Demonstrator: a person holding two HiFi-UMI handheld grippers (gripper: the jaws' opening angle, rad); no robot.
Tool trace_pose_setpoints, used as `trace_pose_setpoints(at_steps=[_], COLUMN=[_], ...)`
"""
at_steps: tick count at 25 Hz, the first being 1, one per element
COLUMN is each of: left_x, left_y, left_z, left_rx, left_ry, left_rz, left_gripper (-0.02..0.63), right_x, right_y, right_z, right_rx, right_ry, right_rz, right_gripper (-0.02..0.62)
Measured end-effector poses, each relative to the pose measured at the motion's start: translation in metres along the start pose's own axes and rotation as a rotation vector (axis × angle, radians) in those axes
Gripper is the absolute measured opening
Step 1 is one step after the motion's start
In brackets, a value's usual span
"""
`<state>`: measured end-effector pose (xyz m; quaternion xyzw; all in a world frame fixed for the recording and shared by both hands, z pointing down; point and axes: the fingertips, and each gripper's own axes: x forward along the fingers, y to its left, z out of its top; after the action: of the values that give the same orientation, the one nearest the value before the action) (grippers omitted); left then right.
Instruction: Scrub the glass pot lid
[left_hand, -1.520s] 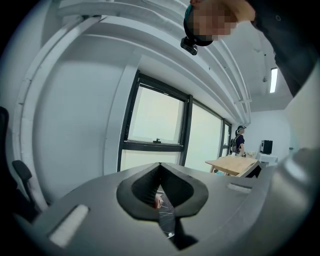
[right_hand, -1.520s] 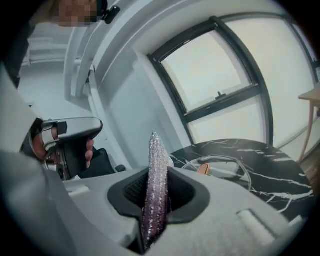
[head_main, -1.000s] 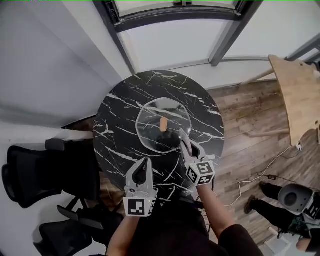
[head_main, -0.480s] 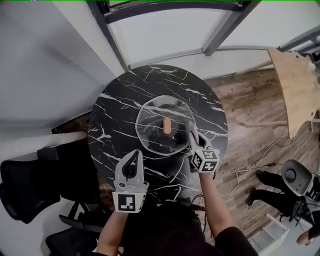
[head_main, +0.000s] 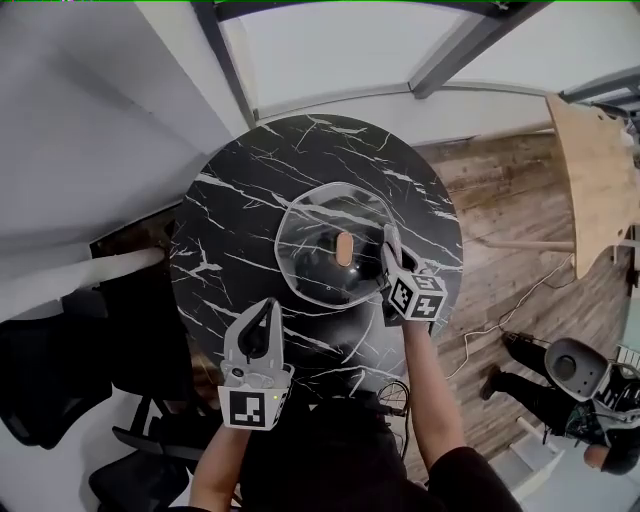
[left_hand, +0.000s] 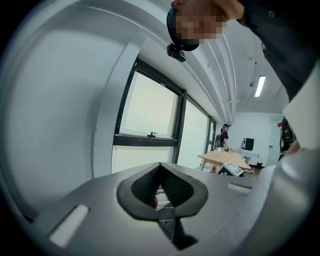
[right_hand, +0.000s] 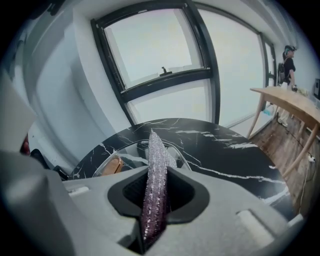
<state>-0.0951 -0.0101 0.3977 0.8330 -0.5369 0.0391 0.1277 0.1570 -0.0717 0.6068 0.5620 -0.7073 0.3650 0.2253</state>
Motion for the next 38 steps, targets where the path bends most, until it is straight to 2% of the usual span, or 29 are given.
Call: trace_pose_setpoints(at_steps=[6, 11, 13, 19, 26, 30, 35, 38], left_x=[0.003, 0.002, 0.007, 0.000, -0.005, -0.007, -0.012, -0.013], left_y=[0.011, 0.025, 0.032, 0.035, 0.039, 0.044, 0.050, 0.053], left_z=[-0.009, -0.034, -0.033, -0.046, -0.058, -0.059, -0.046, -0.041], left_rx=[0.000, -0.022, -0.019, -0.073, -0.106, -0.116, -0.026, -0.012], left_ry=[-0.005, 0.028, 0.016, 0.036, 0.062, 0.056, 0.000, -0.018], left_rz=[0.000, 0.019, 0.027, 0.046, 0.070, 0.074, 0.105, 0.108], left_gripper=[0.003, 0.003, 0.003, 0.003, 0.003, 0.003, 0.003, 0.003], right_x=[0.023, 0.037, 0.048, 0.065, 0.088, 0.100, 0.109, 0.112], right_y=[0.012, 0.020, 0.027, 0.036, 0.056, 0.078, 0.096, 0.102], right_z=[0.020, 0.026, 0.033, 0.042, 0.053, 0.054, 0.054, 0.051], right_rx=[-0.101, -0.114, -0.143, -0.251, -0.354, -0.418, -0.508, -0.549], right_ry=[0.029, 0.069, 0.075, 0.118, 0.219, 0.277, 0.348, 0.370], right_rz=[0.029, 0.056, 0.072, 0.081, 0.160, 0.235, 0.307, 0.326], right_gripper=[0.069, 0.069, 0.070, 0.071, 0.069, 0.069, 0.069, 0.069])
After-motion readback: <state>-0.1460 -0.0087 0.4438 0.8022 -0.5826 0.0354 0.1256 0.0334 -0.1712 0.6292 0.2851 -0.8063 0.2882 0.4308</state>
